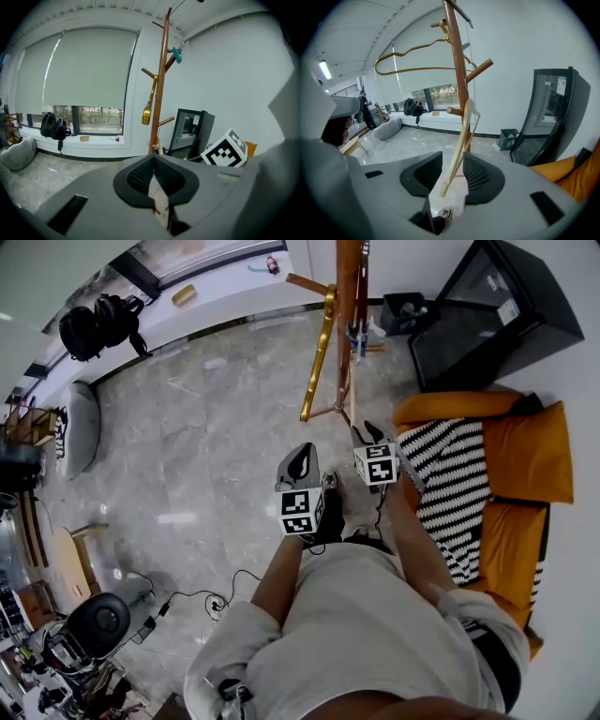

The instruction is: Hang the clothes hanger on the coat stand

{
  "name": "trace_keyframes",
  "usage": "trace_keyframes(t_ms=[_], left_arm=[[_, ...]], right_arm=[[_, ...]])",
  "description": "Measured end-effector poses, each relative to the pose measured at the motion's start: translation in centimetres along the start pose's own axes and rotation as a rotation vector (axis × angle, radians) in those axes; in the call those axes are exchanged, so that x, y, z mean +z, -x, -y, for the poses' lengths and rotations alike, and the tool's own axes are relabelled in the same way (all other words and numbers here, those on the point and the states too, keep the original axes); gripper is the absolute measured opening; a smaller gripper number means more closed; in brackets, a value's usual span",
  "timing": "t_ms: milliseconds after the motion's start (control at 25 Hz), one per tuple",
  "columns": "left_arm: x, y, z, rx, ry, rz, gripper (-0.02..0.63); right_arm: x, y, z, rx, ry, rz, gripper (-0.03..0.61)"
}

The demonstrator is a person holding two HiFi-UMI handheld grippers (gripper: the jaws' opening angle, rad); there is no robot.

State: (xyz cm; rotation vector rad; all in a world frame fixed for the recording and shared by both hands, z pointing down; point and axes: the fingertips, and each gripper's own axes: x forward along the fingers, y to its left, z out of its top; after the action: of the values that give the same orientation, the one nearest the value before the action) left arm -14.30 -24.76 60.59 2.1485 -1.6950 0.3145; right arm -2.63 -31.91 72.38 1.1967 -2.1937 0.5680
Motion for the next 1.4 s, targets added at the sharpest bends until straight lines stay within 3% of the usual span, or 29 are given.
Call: trace_keyframes(t_ms=[400,800,1400], left_arm=[[1.0,2.2,1.8,-0.007,-0.018,0.041,0.009],[1.8,5.6,5.5,-0.02,-0.042,0.101,0.009],[0.3,16.5,11.9,-0.014,-0.064,0.187,0.009]], right_arm=[[2.8,5.7,-1.5,0.017,0.033,0.16,0.126],[4.9,14.3,-3.3,0.006,0.158,0.318,0.013],[4.7,30.5,-6.6,-0.007,0.178,0.578,0.005]])
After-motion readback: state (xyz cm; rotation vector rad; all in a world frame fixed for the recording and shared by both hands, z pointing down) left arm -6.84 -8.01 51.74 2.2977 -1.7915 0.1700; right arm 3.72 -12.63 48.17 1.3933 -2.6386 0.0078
